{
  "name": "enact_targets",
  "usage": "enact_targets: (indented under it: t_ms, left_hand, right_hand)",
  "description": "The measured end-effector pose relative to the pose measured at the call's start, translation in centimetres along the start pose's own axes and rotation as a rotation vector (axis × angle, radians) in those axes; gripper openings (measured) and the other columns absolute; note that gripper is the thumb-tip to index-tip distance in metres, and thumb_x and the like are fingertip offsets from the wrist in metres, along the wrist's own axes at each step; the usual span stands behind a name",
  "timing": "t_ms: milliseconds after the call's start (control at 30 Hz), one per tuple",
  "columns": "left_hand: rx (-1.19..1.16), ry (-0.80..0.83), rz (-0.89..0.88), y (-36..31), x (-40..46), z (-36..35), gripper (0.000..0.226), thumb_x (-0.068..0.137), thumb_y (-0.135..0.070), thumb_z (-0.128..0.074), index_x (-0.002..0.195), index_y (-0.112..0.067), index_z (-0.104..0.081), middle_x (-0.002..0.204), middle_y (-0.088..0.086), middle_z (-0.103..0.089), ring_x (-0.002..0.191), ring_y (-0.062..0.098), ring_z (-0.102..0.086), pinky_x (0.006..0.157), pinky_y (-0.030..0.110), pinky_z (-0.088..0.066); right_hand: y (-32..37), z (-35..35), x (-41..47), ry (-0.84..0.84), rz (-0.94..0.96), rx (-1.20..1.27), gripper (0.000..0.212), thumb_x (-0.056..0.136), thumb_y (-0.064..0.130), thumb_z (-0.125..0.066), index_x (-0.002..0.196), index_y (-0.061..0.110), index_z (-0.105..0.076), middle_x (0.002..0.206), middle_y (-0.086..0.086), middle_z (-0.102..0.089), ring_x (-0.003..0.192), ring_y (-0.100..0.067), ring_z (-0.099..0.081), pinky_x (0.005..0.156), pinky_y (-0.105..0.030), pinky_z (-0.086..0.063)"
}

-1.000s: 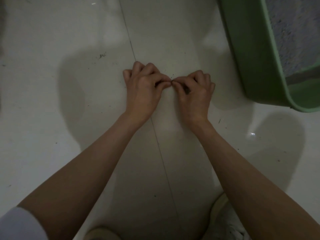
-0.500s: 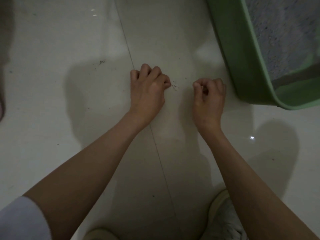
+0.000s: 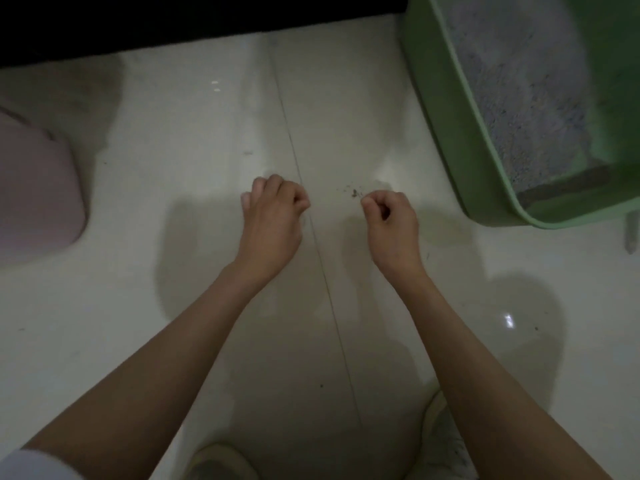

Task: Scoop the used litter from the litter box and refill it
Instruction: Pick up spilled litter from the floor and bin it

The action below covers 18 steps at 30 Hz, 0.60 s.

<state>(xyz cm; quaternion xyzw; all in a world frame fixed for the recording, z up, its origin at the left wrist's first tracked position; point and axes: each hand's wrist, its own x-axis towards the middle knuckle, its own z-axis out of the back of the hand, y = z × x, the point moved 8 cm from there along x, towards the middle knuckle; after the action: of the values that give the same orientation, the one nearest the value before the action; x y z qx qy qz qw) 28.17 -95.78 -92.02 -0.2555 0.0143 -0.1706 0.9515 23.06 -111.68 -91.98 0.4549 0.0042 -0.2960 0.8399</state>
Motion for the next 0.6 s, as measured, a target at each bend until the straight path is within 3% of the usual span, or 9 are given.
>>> enact_targets:
  t_ms: [100,200,267,400,500,600]
  left_hand:
    - [-0.189,-0.125,0.042,1.4,-1.2,6.1,0.014,0.088,-0.006,-0.045,0.082,-0.007,-0.058,0.085,0.003,-0.050,0.086,0.024,-0.042,0.074,0.021,-0.026]
    - [-0.218,-0.276,0.079,2.5,-2.6,14.0,0.012,0.089,-0.004,-0.046,0.084,-0.006,-0.056,0.084,-0.004,-0.048,0.084,0.007,-0.036,0.074,0.004,-0.027]
    - [-0.193,-0.393,0.077,2.8,-3.7,19.9,0.012,0.090,-0.005,-0.046,0.084,-0.007,-0.056,0.083,-0.005,-0.049,0.082,0.002,-0.036,0.075,0.002,-0.028]
    - [-0.023,-0.645,0.056,3.3,-6.1,31.3,0.012,0.090,-0.007,-0.043,0.083,-0.007,-0.053,0.083,-0.004,-0.047,0.081,0.003,-0.033,0.070,0.013,-0.028]
    - [0.096,-0.786,0.145,5.3,-8.4,37.9,0.015,0.088,0.000,-0.045,0.078,-0.008,-0.052,0.079,-0.005,-0.046,0.078,0.003,-0.032,0.071,0.020,-0.026]
    - [0.188,-0.681,0.376,9.7,-9.1,40.9,0.015,0.090,-0.005,-0.049,0.085,-0.016,-0.058,0.088,0.002,-0.061,0.091,0.019,-0.050,0.087,0.037,-0.037]
  right_hand:
    - [4.8,-1.6,-1.3,0.055,0.068,0.060,0.016,0.092,0.014,-0.052,0.097,0.005,-0.065,0.096,-0.009,-0.055,0.087,-0.017,-0.050,0.085,-0.027,-0.040]
    - [12.0,-3.7,-3.0,0.171,0.217,0.135,0.009,0.092,0.013,-0.053,0.092,0.013,-0.062,0.094,-0.005,-0.053,0.081,-0.012,-0.047,0.077,-0.018,-0.036]
    - [18.1,-5.6,-4.8,0.274,0.344,0.180,0.009,0.092,0.014,-0.053,0.086,0.018,-0.057,0.091,-0.001,-0.053,0.074,-0.006,-0.046,0.071,-0.014,-0.036]
    - [30.7,-8.7,-9.7,0.360,0.631,0.277,0.011,0.090,0.011,-0.056,0.081,0.015,-0.060,0.071,0.011,-0.047,0.076,-0.010,-0.045,0.072,-0.022,-0.036]
    - [37.7,-10.4,-13.3,0.377,0.788,0.356,0.011,0.090,0.011,-0.056,0.081,0.009,-0.062,0.069,0.015,-0.043,0.076,-0.011,-0.046,0.076,-0.028,-0.041]
    - [41.7,-13.2,-15.6,0.412,0.932,0.120,0.017,0.093,0.023,-0.052,0.081,0.020,-0.062,0.079,0.010,-0.048,0.092,-0.012,-0.048,0.090,-0.032,-0.039]
